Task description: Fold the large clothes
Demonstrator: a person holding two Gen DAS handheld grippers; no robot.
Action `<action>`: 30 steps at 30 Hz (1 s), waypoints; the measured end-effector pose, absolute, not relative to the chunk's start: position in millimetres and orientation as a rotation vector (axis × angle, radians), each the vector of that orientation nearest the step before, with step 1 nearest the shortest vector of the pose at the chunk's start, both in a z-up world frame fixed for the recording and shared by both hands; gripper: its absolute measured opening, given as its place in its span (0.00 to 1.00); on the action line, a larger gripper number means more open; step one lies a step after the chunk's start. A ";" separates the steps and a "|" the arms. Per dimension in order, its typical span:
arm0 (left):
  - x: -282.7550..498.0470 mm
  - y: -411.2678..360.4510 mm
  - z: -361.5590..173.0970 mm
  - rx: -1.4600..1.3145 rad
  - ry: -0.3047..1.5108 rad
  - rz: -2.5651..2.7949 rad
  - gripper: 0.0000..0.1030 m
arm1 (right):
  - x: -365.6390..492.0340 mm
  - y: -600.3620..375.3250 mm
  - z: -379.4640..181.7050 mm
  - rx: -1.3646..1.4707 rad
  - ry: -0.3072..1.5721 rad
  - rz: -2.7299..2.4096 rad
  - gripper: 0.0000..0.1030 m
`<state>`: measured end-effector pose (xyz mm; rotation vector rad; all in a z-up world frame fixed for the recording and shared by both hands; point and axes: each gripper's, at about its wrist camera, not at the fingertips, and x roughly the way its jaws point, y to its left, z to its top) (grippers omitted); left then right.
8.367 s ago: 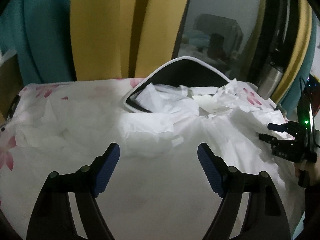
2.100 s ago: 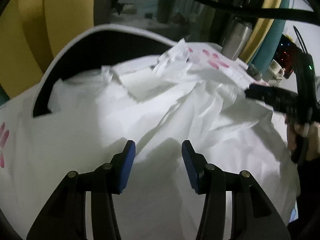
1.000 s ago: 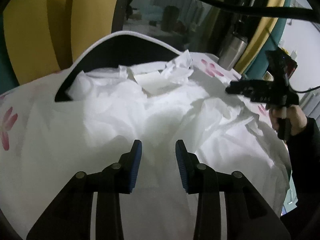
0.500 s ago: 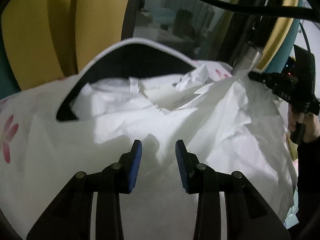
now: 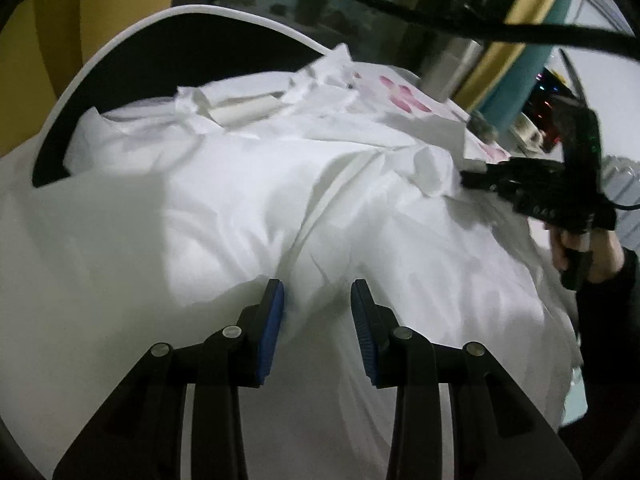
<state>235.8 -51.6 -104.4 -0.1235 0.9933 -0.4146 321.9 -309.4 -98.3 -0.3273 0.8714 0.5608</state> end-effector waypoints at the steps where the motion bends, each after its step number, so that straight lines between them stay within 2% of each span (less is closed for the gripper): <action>1: 234.4 -51.0 -104.0 -0.121 0.992 -0.414 0.36 | 318.1 -311.6 -101.5 -0.321 0.881 0.559 0.29; 2: 232.1 -49.8 -103.6 -0.114 0.987 -0.412 0.36 | 314.8 -313.9 -102.8 -0.309 0.888 0.559 0.41; 4: 228.7 -46.4 -102.0 -0.100 0.967 -0.392 0.36 | 309.4 -318.6 -101.8 -0.298 0.891 0.544 0.56; 6: 227.1 -42.5 -99.5 -0.095 0.951 -0.389 0.22 | 304.7 -323.5 -96.8 -0.303 0.880 0.520 0.58; 7: 227.4 -41.6 -100.3 -0.082 0.950 -0.382 0.11 | 302.2 -324.7 -92.7 -0.306 0.866 0.516 0.58; 10: 228.4 -42.8 -99.5 -0.061 0.939 -0.389 0.04 | 295.7 -323.8 -75.0 -0.321 0.793 0.536 0.58; 16: 218.8 -34.7 -91.3 -0.061 0.900 -0.370 0.03 | 319.8 -298.7 -74.2 -0.422 0.777 0.611 0.57; 17: 217.8 -31.7 -88.5 -0.069 0.893 -0.362 0.03 | 322.8 -295.0 -80.1 -0.437 0.809 0.613 0.46; 19: 215.9 -26.9 -80.7 -0.080 0.865 -0.342 0.03 | 325.7 -287.4 -90.4 -0.497 0.860 0.612 0.03; 23: 215.9 -14.2 -59.5 -0.104 0.797 -0.302 0.03 | 319.7 -287.2 -74.6 -0.530 0.827 0.592 0.03; 30: 223.7 -2.6 -20.0 -0.122 0.670 -0.250 0.03 | 334.9 -275.7 -11.3 -0.543 0.601 0.527 0.03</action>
